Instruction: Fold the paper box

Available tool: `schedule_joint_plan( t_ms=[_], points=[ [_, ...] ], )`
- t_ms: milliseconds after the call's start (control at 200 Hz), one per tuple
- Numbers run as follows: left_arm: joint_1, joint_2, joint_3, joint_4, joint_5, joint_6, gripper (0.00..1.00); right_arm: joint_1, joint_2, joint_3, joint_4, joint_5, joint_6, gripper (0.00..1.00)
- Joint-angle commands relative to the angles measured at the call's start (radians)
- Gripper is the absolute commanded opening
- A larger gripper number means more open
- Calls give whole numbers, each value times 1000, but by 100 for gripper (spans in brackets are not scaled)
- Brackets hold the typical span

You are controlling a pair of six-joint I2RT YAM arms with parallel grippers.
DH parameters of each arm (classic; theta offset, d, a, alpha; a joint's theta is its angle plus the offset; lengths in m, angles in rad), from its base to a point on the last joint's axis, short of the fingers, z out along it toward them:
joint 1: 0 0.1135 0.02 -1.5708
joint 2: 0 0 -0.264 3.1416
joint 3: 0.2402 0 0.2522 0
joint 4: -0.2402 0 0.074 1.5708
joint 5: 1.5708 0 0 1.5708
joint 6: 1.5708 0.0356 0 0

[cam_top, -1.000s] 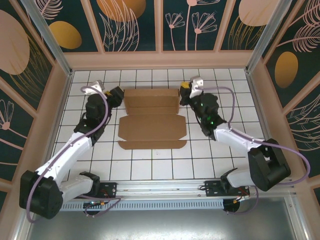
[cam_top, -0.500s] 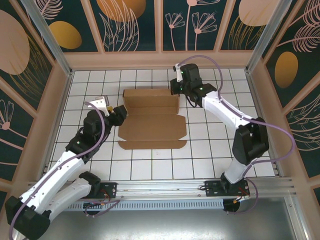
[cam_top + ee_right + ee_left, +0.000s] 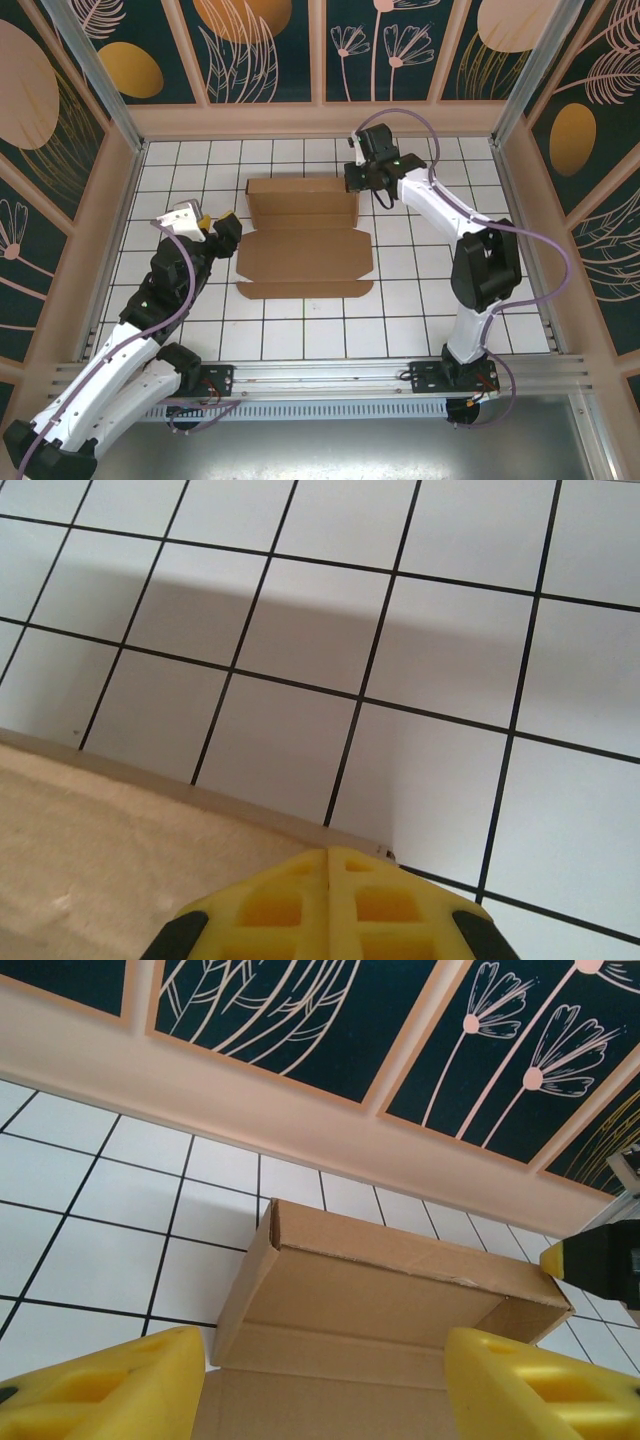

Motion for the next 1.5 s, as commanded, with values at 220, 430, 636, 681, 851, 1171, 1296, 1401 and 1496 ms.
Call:
schedule_joint_plan(
  t_ms=[220, 430, 636, 681, 851, 1171, 1296, 1401, 1496],
  points=[
    [3, -14, 4, 3, -65, 19, 65, -48, 97, 41, -15, 8, -9, 0],
    [2, -35, 43, -9, -126, -12, 66, -155, 173, 99, 9, -49, 17, 0],
    [2, -46, 172, -40, -205, -9, 67, -210, 190, 16, 48, -86, 41, 0],
    [2, -46, 200, -40, -212, -3, 67, -211, 160, -66, 85, -85, 60, 0],
    [2, -37, 264, -31, -224, 24, 67, -147, -48, -411, 215, -139, 163, 0],
    [-6, -45, 178, 47, -268, 93, 68, -29, -368, -610, 153, -65, 158, 20],
    [-5, -55, 116, 95, -269, 108, 68, -64, -328, -548, 253, 27, 79, 44],
    [-5, -60, 70, 129, -279, 122, 68, -103, -190, -420, 330, 89, 32, 64],
    [-5, -61, 53, 132, -295, 131, 69, -129, -30, -272, 343, 86, -11, 71]
  ],
)
